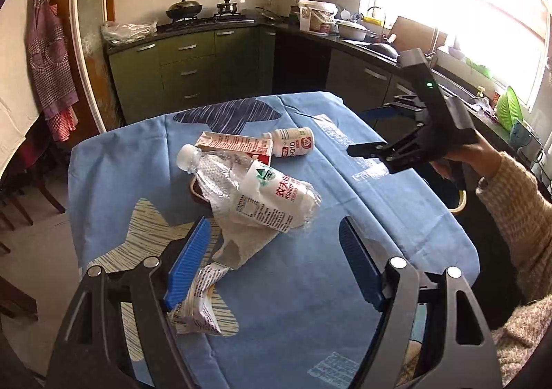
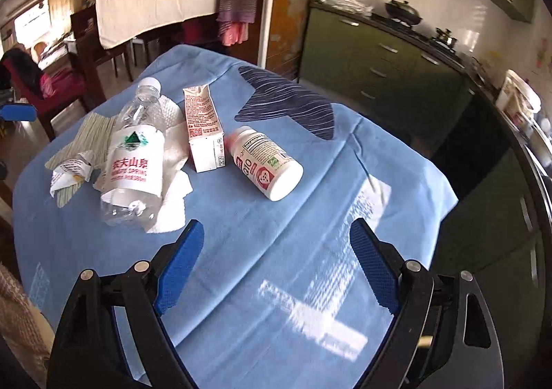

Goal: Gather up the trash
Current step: 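Grasp the white supplement bottle with the right gripper, then carry the supplement bottle into the bin and open the right gripper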

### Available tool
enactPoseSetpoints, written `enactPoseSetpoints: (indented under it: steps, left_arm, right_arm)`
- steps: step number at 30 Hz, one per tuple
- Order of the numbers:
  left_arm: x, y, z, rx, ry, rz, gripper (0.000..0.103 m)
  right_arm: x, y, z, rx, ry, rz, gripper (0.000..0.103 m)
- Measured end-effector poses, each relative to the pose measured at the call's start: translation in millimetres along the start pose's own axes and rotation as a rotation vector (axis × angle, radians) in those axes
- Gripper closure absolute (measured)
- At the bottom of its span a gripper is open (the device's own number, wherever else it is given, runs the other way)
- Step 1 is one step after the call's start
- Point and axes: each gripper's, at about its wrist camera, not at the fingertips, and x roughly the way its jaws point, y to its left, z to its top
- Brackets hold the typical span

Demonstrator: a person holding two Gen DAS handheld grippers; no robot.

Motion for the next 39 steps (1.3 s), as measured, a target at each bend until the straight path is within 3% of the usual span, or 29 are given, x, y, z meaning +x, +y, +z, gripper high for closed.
enactPoseSetpoints:
  steps: [5,12,19,21,28,39]
  left_arm:
    - [6.8,8.5,1.5,-0.006,0.012,0.01,0.03]
    - [18.9,20.3,-1.1,-0.035,0.036,0.012,0.03]
    - [19.3,28.4,-2.5,-0.048,0.042,0.016,0.03]
    - [18.7,31.5,-3.5,-0.054,0.043,0.019,0.03]
    - [11.9,31.4,-9.1,-0.063,0.037,0.013,0.03]
    - [-9.0,5.2,-15.3,-0.025,0.009,0.005,0.029]
  right_arm:
    - [56.4,-5.8,23.5,-0.099,0.079,0.066,0.021]
    - [93.3,-9.1,46.7,-0.194,0.136,0.116,0.022]
    - [115.5,-8.5,54.4,-0.17,0.187,0.193,0.043]
    - [116.7,-10.9,54.2,-0.132,0.187,0.195,0.05]
    - [99.6,-12.7,36.7,-0.032,0.201,0.174,0.053]
    - [29.4,-10.2,-10.2,0.068,0.153,0.149,0.055]
